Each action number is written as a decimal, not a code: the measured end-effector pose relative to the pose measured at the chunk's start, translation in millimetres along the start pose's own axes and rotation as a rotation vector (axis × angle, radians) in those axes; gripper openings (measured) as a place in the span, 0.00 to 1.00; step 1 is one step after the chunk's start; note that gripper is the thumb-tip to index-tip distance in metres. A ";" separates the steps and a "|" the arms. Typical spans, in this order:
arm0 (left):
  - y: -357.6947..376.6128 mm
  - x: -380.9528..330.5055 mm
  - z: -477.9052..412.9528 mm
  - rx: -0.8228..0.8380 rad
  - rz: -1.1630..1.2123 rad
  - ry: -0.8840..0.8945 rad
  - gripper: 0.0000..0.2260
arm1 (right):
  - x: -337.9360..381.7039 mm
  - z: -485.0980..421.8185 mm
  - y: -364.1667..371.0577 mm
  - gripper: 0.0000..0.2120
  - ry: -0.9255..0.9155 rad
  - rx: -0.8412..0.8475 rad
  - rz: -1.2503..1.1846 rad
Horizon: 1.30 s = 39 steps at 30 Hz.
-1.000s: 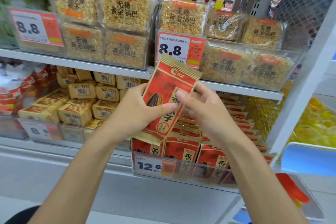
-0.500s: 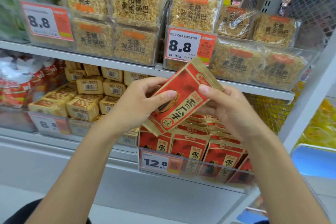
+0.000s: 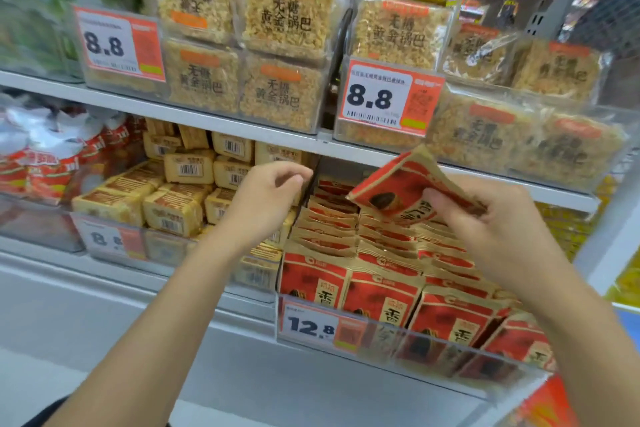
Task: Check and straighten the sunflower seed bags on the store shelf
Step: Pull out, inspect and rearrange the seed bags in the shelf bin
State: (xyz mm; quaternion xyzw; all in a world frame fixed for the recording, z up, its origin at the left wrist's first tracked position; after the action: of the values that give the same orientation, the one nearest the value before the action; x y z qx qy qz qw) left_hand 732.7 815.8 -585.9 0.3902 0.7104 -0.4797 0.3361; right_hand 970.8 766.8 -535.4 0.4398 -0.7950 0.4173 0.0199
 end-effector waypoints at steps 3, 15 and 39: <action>21.2 21.1 -17.1 0.145 -0.065 -0.045 0.15 | -15.5 8.6 15.8 0.18 -0.059 -0.030 0.144; 79.0 36.6 -72.6 0.459 -0.358 -0.023 0.23 | -42.9 11.4 27.6 0.35 0.189 0.323 0.462; 76.4 42.8 -57.3 0.570 -0.534 -0.050 0.24 | -79.5 -63.8 97.6 0.18 0.140 0.410 0.184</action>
State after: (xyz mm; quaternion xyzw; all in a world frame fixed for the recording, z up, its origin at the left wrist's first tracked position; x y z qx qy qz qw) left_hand 773.7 897.8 -636.5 0.2576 0.6168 -0.7377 0.0950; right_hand 928.3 890.4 -588.6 0.3303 -0.7269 0.5998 -0.0527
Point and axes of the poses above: each hand's wrist, its own z-axis away from the middle knuckle, its own y-axis out of the palm, x = y × z, the point moved 4 cm from there along -z, towards the middle knuckle, and after that the axes turned 2 degrees about -y, right-handed, at the moved point
